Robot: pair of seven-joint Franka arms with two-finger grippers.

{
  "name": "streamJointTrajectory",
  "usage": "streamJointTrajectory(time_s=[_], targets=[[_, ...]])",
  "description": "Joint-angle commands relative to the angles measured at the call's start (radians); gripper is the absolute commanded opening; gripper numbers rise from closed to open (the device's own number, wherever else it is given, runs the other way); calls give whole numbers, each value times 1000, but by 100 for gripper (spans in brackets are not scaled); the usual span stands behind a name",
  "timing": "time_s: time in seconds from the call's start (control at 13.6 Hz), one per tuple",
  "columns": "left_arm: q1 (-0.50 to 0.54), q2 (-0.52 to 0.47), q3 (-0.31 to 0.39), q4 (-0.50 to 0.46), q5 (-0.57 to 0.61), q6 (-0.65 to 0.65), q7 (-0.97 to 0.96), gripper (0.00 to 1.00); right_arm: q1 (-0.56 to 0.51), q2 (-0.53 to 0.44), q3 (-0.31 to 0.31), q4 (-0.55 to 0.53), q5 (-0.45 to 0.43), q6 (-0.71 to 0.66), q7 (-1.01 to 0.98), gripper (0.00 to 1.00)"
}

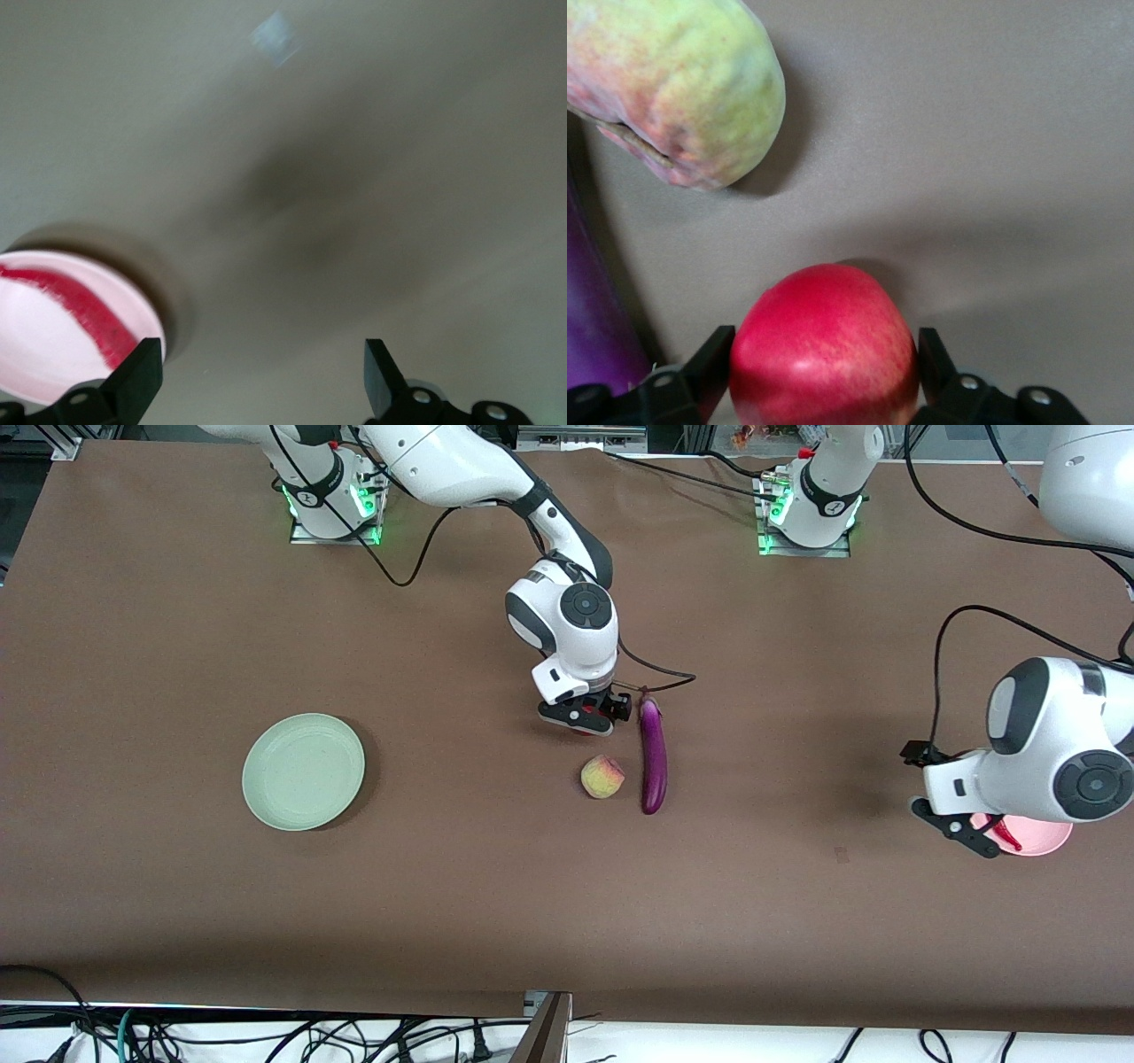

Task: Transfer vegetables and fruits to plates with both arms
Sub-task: 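Carry the apple to the green plate while the left gripper reaches the eggplant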

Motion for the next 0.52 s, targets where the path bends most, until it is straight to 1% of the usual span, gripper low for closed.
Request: streamJointTrajectory(time_s=[0.0, 0.07, 0.29, 0.37, 0.44], targets=[[-22, 3, -52, 12, -73, -21, -92, 100, -14, -17, -8, 18, -15, -35, -8, 24], [-43, 3, -59, 12, -121, -23, -104, 100, -40, -52, -8, 20, -7, -102, -51, 19], [-99, 23, -60, 12, -268, -14, -188, 100, -146, -175, -8, 18, 33, -338, -262, 19], [-134, 36, -60, 12, -352, -3, -198, 100, -185, -216, -11, 17, 46, -411, -346, 19], [-189, 42, -59, 10, -400, 41, -251, 100, -231, -250, -12, 6, 47, -472, -438, 19]])
